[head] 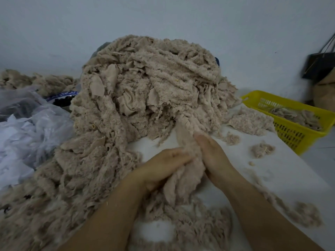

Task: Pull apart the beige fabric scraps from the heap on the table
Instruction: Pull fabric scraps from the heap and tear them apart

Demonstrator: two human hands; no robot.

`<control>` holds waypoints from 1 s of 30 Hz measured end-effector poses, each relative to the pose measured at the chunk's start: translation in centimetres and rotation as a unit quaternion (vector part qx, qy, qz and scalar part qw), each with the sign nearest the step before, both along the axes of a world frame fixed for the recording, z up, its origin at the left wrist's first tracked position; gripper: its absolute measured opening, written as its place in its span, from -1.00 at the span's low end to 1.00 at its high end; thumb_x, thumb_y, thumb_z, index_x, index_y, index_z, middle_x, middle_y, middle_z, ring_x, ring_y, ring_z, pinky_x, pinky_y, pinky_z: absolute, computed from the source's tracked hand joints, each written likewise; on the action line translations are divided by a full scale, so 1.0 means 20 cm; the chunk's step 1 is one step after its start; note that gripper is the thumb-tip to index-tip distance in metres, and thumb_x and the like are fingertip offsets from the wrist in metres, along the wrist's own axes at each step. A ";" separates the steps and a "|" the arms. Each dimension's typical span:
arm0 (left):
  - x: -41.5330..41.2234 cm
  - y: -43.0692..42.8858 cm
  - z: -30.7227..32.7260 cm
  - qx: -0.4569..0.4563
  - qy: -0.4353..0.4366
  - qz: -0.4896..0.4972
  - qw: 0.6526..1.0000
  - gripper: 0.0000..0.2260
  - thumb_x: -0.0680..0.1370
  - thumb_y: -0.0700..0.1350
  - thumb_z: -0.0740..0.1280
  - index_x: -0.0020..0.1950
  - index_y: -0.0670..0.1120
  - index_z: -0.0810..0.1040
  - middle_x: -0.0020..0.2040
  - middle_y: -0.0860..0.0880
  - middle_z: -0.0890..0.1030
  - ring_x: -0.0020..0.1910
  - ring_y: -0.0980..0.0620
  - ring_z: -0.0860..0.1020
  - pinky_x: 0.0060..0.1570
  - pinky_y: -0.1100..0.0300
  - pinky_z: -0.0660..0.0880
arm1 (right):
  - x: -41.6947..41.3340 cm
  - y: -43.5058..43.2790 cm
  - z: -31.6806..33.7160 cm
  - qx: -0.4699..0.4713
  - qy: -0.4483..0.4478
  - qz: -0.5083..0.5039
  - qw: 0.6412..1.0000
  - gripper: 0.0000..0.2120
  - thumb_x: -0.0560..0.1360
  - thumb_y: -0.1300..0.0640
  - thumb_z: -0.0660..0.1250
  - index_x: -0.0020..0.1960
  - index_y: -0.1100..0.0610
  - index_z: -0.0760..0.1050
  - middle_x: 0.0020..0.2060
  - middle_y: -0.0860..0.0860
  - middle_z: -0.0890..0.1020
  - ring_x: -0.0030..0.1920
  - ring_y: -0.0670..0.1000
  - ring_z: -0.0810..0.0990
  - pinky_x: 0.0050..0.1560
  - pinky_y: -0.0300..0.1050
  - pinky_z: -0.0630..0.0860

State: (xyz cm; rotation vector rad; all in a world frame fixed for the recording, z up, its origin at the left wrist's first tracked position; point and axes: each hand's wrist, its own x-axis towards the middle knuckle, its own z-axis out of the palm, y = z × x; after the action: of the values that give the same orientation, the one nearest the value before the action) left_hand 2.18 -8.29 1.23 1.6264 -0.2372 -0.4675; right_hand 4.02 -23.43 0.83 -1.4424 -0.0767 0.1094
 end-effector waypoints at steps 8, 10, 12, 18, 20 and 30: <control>0.09 0.07 0.00 -0.151 0.122 0.164 0.967 -0.69 0.57 0.05 0.36 0.07 -0.20 0.63 -0.06 -0.19 0.64 -0.09 -0.08 0.62 -0.06 0.11 0.55 | -0.10 0.11 -0.01 -0.329 -0.272 0.187 0.885 -0.61 0.67 0.11 0.18 -0.31 0.01 0.18 -0.42 -0.08 0.26 -0.42 -0.11 0.23 -0.37 -0.23 0.20; 0.09 0.05 0.01 -0.194 0.174 0.197 0.945 -0.67 0.62 0.03 0.30 0.15 -0.22 0.63 0.06 -0.20 0.67 0.02 -0.13 0.63 0.02 0.06 0.57 | -0.10 0.11 -0.02 -0.329 -0.269 0.200 0.883 -0.60 0.67 0.14 0.19 -0.31 0.04 0.16 -0.41 -0.07 0.24 -0.43 -0.12 0.23 -0.38 -0.25 0.21; 0.10 0.05 0.02 -0.216 0.200 0.226 0.929 -0.69 0.64 0.00 0.27 0.07 -0.22 0.66 -0.04 -0.20 0.71 -0.09 -0.10 0.68 -0.13 0.09 0.60 | -0.10 0.11 -0.02 -0.316 -0.253 0.224 0.886 -0.62 0.67 0.14 0.19 -0.30 0.07 0.18 -0.40 -0.08 0.26 -0.42 -0.12 0.23 -0.37 -0.26 0.22; 0.11 0.02 0.03 -0.221 0.174 0.272 0.920 -0.59 0.66 -0.08 0.28 -0.36 -0.16 0.61 -0.48 -0.07 0.56 -0.58 0.06 0.52 -0.56 0.29 0.47 | -0.12 0.12 -0.06 -0.274 -0.138 0.178 0.935 -0.57 0.68 -0.10 0.11 -0.34 -0.02 0.36 -0.43 -0.16 0.44 -0.41 -0.20 0.38 -0.31 -0.29 0.31; 0.10 0.02 0.04 -0.204 0.166 0.259 0.929 -0.67 0.65 -0.01 0.30 -0.20 -0.18 0.64 -0.41 -0.12 0.61 -0.51 0.00 0.57 -0.49 0.23 0.52 | -0.07 0.09 -0.08 -0.304 -0.156 0.067 0.937 -0.67 0.67 -0.08 0.12 -0.26 -0.09 0.40 -0.33 -0.19 0.48 -0.36 -0.21 0.42 -0.25 -0.20 0.38; 0.04 0.00 0.03 0.028 0.008 0.110 0.994 -0.51 0.56 0.29 0.21 -0.40 0.02 0.64 -0.38 0.13 0.63 -0.35 0.23 0.60 -0.29 0.40 0.45 | 0.05 0.02 -0.12 -0.314 -0.186 -0.074 0.928 -0.73 0.67 0.15 0.18 -0.21 0.04 0.36 -0.36 -0.03 0.47 -0.37 -0.12 0.40 -0.38 -0.23 0.25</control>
State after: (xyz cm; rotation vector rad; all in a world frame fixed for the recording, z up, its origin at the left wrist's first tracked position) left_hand 3.01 -8.28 1.88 1.6802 -0.0323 -0.3212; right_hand 5.05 -23.02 -1.56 -2.0909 -0.2613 -0.2943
